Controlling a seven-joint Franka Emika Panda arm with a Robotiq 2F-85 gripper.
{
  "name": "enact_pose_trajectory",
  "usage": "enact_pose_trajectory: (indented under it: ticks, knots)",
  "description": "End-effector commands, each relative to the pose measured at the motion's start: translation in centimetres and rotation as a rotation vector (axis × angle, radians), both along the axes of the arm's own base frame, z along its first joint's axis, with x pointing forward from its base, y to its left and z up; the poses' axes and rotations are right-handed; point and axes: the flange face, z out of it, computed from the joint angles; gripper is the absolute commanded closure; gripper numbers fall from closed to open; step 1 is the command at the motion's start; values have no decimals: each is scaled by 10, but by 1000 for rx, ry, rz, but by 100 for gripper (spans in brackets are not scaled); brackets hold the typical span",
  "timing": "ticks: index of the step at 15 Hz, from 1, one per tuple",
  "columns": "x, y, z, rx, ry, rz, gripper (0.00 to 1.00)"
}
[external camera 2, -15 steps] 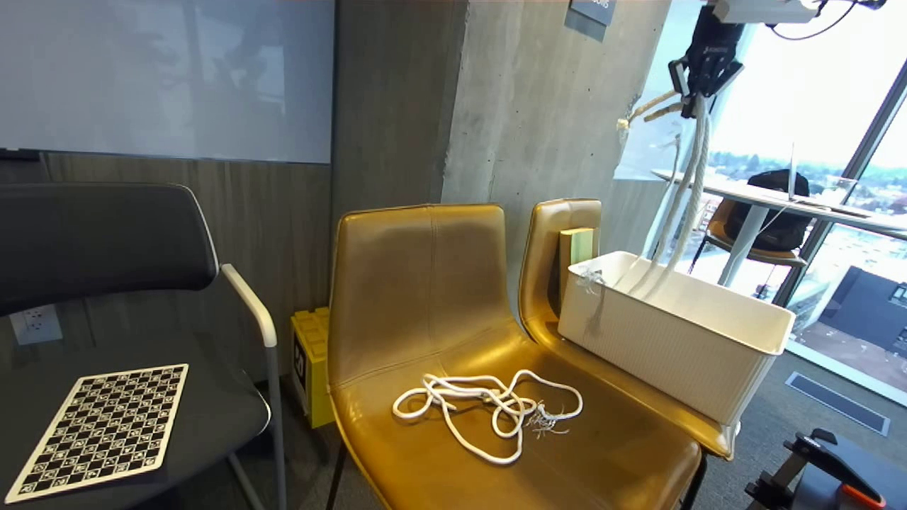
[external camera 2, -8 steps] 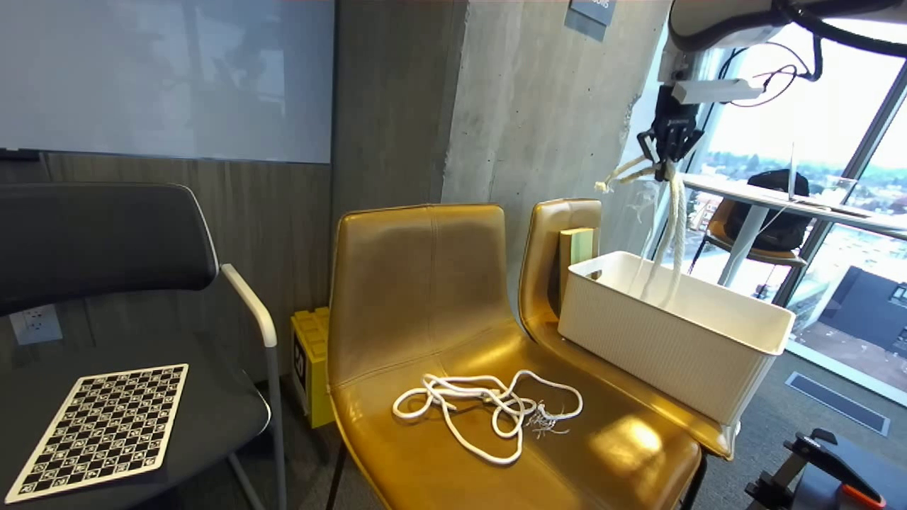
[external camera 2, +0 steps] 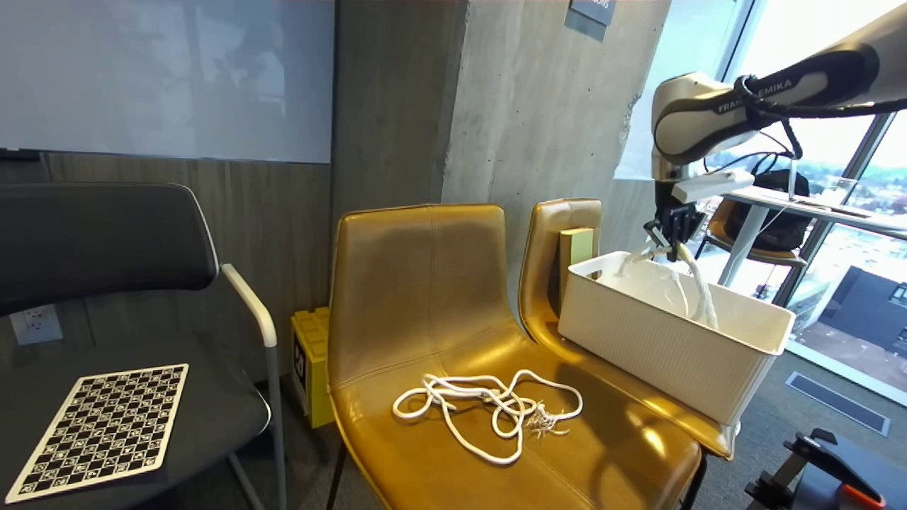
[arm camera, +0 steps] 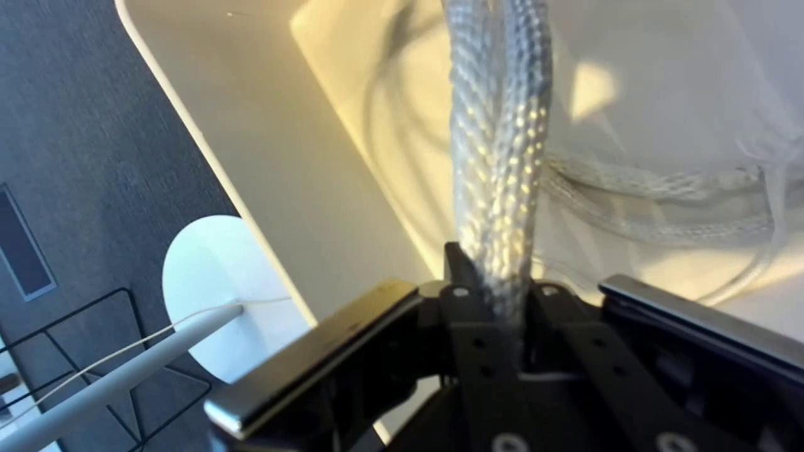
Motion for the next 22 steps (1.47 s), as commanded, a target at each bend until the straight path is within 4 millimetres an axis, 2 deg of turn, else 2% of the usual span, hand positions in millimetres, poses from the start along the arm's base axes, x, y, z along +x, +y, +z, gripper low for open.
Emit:
enact_pose_trajectory:
  ticks: [1,3,4,6,8,12,14,16,19,22]
  knots:
    - [-40,-14,-27,5,6,23,97]
    - [-49,-17,-32,-2,-75,16,62]
    - [-53,-18,-30,-7,-119,19,56]
    - [-57,-21,-13,-7,-223,15,42]
    - [-63,-17,16,13,-321,-1,27]
    - [-82,23,86,51,-492,42,0]
    - [-89,47,113,83,-542,64,0]
    - [-98,85,128,126,-575,94,0]
    - [-107,149,136,187,-618,166,0]
    - [-111,212,129,235,-643,242,0]
